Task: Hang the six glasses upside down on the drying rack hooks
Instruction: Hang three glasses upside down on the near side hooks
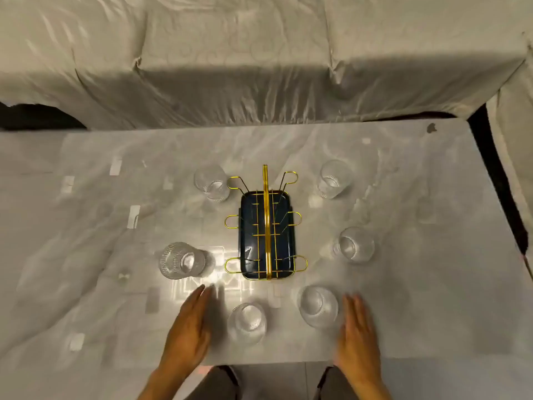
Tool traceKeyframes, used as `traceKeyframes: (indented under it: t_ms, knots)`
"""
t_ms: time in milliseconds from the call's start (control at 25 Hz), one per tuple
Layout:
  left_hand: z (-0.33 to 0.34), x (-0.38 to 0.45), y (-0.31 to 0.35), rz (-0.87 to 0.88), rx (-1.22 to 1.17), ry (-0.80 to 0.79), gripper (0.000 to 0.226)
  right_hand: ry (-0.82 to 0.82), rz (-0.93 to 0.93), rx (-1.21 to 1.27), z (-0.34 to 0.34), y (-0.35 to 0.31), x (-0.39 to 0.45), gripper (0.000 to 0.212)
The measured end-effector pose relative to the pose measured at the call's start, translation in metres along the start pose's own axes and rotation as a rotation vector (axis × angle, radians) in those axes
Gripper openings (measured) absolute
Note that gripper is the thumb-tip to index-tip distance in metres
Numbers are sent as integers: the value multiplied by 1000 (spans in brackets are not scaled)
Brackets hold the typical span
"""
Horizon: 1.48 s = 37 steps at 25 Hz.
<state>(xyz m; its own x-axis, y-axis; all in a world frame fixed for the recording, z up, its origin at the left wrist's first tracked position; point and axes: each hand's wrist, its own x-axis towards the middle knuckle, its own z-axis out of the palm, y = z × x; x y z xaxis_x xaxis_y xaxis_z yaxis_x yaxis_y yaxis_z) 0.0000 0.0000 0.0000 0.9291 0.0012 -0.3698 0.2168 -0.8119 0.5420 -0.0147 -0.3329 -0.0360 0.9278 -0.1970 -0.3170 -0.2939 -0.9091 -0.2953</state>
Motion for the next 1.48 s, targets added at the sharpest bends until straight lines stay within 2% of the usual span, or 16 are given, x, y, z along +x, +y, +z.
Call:
traceKeyframes:
  t_ms: [80,200,320,440,600,760,920,1040,1160,1240,1280,1360,1440,1480]
  knots:
    - [42,20,-24,77,62,59,64,113,-58,-45,39,11,21,67]
    - [92,41,-51,134,177,146,67,243,-135,-49,80,33,45,68]
    - [109,46,-71,213,294,211,75,365,-214,-37,97,38,45,69]
    - [119,54,-78,145,386,216,94,448,-199,-2,103,41,53,62]
    - [129,42,-74,152,306,354,64,391,-181,-90,107,43,48,62]
    - [132,30,-68,146,282,418,56,381,-188,-99,104,45,37,58]
    - [134,23,-71,145,264,409,57,335,-204,-124,105,47,18,58]
    - [138,17,-76,182,190,434,57,311,-187,-123,110,48,1,59]
    - [138,16,-77,208,138,471,56,386,-169,-97,120,33,-28,57]
    - [134,20,-79,195,97,480,58,474,-342,18,126,18,-40,33]
    - [132,21,-78,201,68,461,63,528,-466,61,129,12,-42,22]
    - [131,21,-73,276,-48,362,87,436,-631,186,127,-10,-39,18]
    - [135,18,-58,346,-281,246,112,331,-696,254,128,-36,-31,22]
    - [137,18,-50,360,-419,220,116,307,-718,260,131,-47,-27,21]
